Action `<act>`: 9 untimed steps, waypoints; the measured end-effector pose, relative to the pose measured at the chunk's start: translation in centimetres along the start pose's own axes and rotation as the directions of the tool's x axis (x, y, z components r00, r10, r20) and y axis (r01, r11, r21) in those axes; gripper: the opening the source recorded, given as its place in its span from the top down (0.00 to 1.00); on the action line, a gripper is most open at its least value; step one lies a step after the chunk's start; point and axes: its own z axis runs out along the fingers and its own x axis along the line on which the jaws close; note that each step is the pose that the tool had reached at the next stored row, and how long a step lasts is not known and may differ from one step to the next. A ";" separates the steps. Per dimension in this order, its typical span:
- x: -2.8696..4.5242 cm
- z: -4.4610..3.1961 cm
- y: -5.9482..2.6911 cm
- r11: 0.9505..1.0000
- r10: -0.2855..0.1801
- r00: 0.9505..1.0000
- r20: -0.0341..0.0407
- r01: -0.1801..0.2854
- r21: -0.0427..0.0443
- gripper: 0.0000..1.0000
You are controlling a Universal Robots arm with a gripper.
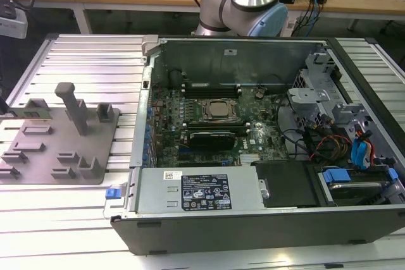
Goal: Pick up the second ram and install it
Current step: 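Pick up the second ram and move it above second insertion slot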
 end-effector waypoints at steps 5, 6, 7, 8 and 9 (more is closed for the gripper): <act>-0.01 -0.67 0.01 1.000 0.000 1.000 0.000 0.000 0.001 0.91; -0.02 -0.81 0.01 1.000 0.000 1.000 0.000 0.000 0.001 0.91; -0.02 -0.90 0.01 1.000 0.000 1.000 0.000 0.000 0.001 0.91; -0.02 -0.99 0.02 1.000 0.000 1.000 0.000 0.000 0.001 0.91; -0.02 -1.14 0.02 1.000 0.000 1.000 0.000 0.000 0.001 0.91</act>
